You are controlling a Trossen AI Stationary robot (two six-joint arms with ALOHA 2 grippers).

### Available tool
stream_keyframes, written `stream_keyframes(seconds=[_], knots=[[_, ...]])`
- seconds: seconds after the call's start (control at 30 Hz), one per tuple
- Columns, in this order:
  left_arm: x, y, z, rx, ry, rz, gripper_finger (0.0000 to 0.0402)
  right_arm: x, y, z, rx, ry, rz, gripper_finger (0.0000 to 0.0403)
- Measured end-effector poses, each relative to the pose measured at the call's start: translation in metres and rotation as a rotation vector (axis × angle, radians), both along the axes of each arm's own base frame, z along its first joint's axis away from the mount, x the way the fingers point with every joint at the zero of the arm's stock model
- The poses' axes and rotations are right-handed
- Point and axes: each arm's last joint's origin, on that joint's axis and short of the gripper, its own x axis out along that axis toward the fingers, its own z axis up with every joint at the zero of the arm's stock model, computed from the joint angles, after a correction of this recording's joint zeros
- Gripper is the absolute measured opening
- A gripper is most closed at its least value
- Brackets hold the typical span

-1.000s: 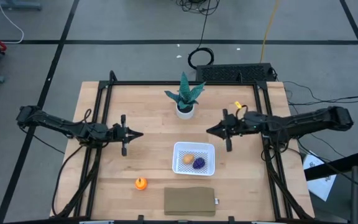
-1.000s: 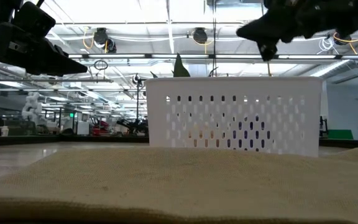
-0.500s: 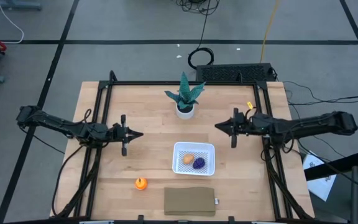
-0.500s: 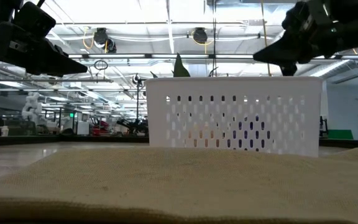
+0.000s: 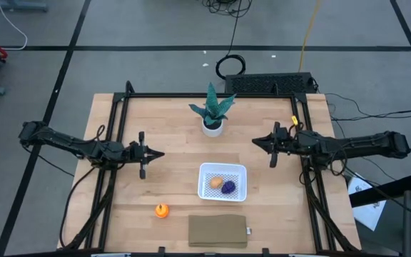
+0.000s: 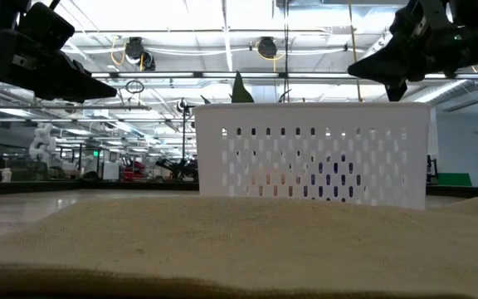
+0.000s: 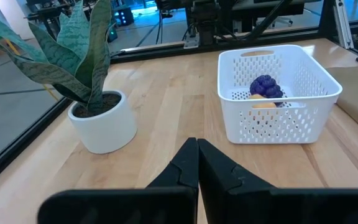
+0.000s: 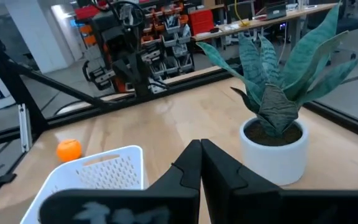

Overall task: Pick and placing Produce into tupperware
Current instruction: Put the orange in the white bin

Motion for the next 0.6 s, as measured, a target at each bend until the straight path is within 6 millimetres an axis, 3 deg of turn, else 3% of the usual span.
stream_keyframes(seconds=[0.4,0.6], knots=[[-0.0002,-0.0001,-0.0008,0.0,0.007,-0.003,0.0001,0.0005,0.0032,0.0003,-0.095,0.012,0.122,0.0],[0.0001,-0.0031,-0.0001,-0.063,0.004,-0.095,0.0001,-0.001,0.0043,-0.0083,-0.104,-0.018,0.158,0.0]])
